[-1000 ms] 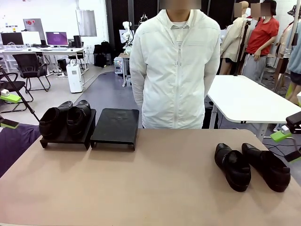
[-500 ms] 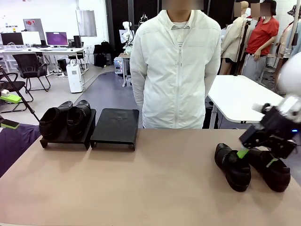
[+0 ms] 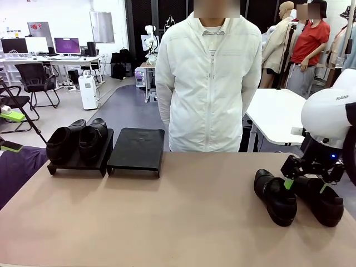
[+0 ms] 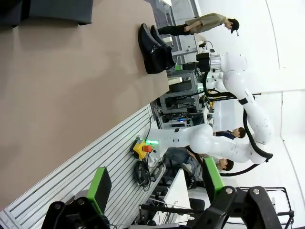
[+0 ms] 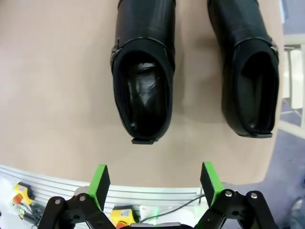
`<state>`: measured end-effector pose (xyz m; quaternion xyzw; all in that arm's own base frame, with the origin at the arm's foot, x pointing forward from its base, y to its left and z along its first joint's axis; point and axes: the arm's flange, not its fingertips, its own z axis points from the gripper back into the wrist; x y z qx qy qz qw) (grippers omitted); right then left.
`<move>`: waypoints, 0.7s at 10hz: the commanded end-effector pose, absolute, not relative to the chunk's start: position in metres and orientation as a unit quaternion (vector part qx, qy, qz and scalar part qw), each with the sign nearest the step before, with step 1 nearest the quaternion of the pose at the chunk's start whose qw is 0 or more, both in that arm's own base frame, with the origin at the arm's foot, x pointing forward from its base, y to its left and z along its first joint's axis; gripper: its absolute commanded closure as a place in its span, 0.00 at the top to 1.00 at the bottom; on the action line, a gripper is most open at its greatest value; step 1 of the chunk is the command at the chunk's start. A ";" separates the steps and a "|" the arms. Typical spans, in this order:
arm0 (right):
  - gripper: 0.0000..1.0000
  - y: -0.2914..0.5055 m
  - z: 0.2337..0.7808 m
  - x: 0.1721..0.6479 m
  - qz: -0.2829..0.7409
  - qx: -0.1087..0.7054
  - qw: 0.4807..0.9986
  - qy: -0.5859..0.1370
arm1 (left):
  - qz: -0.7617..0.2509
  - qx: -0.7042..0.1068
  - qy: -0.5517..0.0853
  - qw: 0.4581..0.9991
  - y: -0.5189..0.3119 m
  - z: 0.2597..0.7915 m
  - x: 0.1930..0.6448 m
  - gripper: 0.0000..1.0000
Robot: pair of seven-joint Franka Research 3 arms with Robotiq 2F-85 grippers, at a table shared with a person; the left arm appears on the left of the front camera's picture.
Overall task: Organize the shoes by placing them on the stand.
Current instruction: Pick up one Shoe and place it in the middle of the table.
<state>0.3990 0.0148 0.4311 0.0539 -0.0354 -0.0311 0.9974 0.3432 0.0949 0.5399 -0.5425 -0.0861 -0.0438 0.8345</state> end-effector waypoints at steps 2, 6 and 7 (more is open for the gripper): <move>1.00 0.011 0.414 0.417 -0.049 0.024 0.998 -0.029 | -0.038 -0.549 -0.088 0.830 0.093 0.542 0.342 1.00; 1.00 -0.001 0.383 0.452 -0.057 0.039 0.996 -0.049 | -0.038 -0.549 -0.088 0.830 0.093 0.542 0.342 1.00; 1.00 -0.003 0.376 0.456 -0.051 0.051 0.996 -0.045 | -0.038 -0.549 -0.088 0.830 0.093 0.542 0.342 1.00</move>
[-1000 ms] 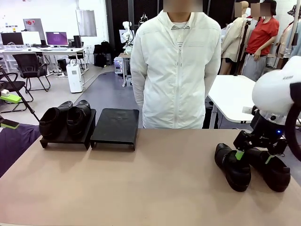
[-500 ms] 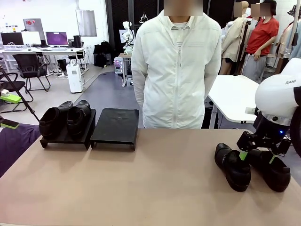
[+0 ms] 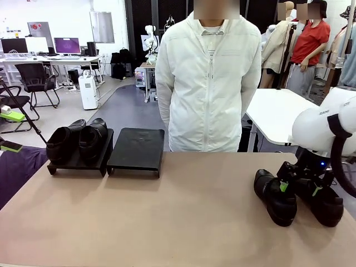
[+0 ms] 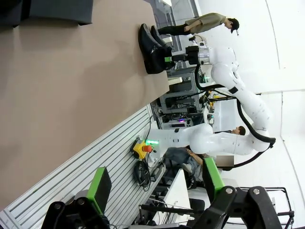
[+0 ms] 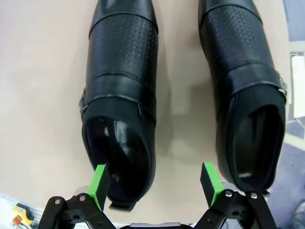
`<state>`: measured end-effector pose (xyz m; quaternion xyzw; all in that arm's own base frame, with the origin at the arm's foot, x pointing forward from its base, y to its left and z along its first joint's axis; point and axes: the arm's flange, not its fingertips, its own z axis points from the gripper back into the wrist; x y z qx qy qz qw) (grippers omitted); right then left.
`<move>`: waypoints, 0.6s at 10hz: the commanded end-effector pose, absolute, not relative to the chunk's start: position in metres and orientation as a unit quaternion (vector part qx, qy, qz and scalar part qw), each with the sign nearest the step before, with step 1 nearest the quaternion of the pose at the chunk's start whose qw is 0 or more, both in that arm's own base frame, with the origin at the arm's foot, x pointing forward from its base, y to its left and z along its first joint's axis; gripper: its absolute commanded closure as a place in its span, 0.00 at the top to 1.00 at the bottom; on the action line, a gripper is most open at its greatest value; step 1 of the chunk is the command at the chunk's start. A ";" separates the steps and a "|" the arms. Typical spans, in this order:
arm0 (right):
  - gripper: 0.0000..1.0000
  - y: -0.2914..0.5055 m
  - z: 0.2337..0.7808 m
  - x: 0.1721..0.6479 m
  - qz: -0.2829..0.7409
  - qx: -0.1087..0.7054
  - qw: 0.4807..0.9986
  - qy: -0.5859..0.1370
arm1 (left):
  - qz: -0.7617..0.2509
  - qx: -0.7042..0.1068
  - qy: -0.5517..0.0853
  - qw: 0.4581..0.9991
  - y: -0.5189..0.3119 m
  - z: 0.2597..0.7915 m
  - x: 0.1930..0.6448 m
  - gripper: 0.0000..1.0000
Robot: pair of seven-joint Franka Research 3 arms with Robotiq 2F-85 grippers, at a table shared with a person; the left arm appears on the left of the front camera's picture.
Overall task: Organize the shoes by placing them on the stand.
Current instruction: Pick up one Shoe and place it in the middle of the table.
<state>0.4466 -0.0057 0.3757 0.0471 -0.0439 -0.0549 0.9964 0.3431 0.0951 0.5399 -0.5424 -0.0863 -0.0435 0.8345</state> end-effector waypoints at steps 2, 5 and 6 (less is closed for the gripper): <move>1.00 -0.005 0.366 0.462 -0.064 0.047 0.995 -0.068 | -0.038 -0.549 -0.088 0.830 0.093 0.542 0.342 1.00; 0.41 -0.003 0.361 0.462 -0.059 0.050 0.995 -0.066 | -0.038 -0.549 -0.088 0.830 0.093 0.542 0.342 1.00; 0.00 -0.004 0.360 0.462 -0.055 0.058 0.995 -0.064 | -0.038 -0.549 -0.088 0.830 0.093 0.542 0.342 1.00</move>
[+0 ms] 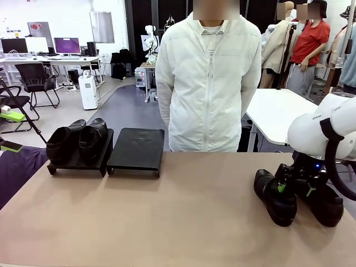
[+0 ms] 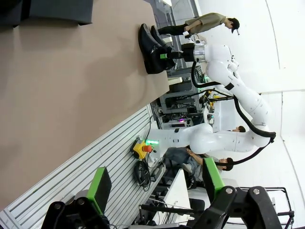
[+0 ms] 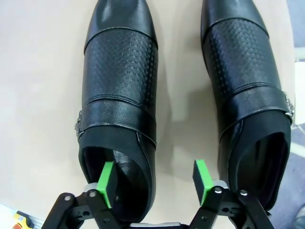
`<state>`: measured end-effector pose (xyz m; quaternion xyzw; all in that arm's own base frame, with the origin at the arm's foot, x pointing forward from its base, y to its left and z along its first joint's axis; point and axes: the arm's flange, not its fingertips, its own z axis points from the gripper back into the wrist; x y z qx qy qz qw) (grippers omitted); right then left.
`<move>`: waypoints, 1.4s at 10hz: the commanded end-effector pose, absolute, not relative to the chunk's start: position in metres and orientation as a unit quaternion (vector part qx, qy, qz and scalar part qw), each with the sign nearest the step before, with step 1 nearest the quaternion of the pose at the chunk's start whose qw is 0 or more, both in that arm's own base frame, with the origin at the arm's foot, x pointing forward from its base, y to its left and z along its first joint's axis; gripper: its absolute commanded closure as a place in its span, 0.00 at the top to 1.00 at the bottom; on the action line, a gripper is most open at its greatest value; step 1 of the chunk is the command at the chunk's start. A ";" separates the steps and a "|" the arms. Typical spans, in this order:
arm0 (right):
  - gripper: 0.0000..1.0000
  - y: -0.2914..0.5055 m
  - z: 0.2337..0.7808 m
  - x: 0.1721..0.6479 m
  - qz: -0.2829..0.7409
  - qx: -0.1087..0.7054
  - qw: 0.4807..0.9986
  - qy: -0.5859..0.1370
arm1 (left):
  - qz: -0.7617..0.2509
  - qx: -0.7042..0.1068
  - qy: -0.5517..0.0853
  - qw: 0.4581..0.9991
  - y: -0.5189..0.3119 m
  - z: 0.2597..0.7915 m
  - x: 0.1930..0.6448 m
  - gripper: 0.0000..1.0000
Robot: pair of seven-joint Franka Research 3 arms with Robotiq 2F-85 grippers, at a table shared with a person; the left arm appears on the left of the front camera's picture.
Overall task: Organize the shoes by placing them on the stand.
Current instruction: Pick up one Shoe and place it in the middle of the table.
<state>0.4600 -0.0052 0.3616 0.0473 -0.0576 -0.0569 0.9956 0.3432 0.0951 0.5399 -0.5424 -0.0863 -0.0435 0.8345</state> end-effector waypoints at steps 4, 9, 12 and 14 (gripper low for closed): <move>0.00 0.002 0.353 0.465 -0.043 0.064 0.996 -0.051 | -0.038 -0.549 -0.088 0.830 0.093 0.542 0.342 1.00; 0.00 0.009 0.356 0.465 -0.033 0.064 0.996 -0.050 | -0.038 -0.549 -0.088 0.830 0.093 0.542 0.342 1.00; 0.00 0.016 0.404 0.439 -0.042 0.090 0.991 -0.088 | -0.038 -0.549 -0.088 0.830 0.093 0.542 0.342 1.00; 0.00 0.020 0.463 0.401 -0.064 0.144 0.985 -0.076 | -0.038 -0.549 -0.088 0.830 0.093 0.542 0.342 1.00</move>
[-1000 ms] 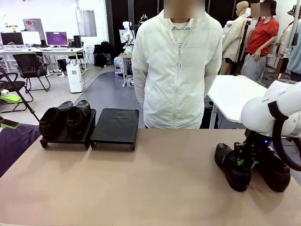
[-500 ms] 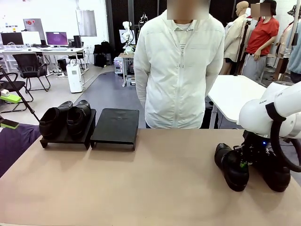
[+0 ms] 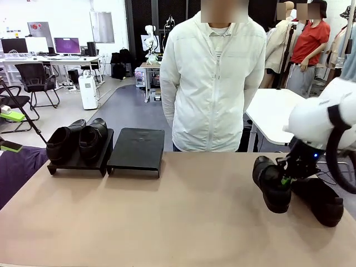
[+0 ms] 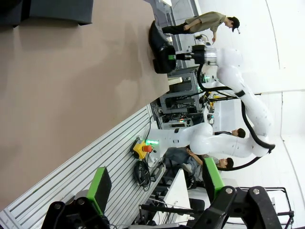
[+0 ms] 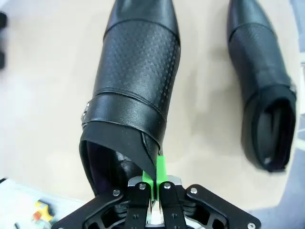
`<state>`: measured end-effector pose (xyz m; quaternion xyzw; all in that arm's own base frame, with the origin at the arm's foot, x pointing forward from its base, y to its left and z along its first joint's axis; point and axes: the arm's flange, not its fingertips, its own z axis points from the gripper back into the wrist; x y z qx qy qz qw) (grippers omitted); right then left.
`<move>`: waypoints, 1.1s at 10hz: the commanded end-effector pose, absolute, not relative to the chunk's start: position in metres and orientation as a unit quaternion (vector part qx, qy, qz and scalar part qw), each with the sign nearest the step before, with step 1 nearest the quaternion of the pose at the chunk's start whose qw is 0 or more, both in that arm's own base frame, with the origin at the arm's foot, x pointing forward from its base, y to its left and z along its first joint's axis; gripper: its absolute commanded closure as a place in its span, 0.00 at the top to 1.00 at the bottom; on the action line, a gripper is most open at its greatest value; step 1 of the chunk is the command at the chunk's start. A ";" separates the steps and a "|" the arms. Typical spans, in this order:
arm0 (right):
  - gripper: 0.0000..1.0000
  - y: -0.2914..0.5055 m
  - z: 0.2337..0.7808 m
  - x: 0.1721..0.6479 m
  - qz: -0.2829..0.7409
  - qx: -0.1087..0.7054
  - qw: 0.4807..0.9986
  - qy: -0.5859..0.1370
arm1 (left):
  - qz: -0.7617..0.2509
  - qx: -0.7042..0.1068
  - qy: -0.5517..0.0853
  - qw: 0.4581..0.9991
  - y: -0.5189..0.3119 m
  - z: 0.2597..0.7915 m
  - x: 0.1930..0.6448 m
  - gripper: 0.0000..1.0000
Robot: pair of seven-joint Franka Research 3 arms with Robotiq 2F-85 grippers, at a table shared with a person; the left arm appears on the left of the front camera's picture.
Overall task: Organize the shoes by placing them on the stand.
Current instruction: Pick up one Shoe and place it in the middle of the table.
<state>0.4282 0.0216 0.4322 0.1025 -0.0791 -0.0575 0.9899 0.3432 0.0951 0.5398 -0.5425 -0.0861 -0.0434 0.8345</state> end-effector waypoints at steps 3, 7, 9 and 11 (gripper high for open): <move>0.00 0.032 0.506 0.323 -0.039 0.140 0.987 -0.071 | -0.038 -0.549 -0.088 0.830 0.093 0.542 0.342 1.00; 0.00 0.030 0.507 0.302 -0.027 0.143 0.987 -0.064 | -0.038 -0.549 -0.088 0.830 0.093 0.542 0.342 1.00; 0.00 0.030 0.507 0.302 -0.027 0.143 0.987 -0.064 | -0.038 -0.549 -0.088 0.830 0.093 0.542 0.342 1.00; 0.00 0.066 0.489 0.305 -0.005 0.145 0.986 -0.086 | -0.038 -0.549 -0.088 0.830 0.093 0.542 0.342 1.00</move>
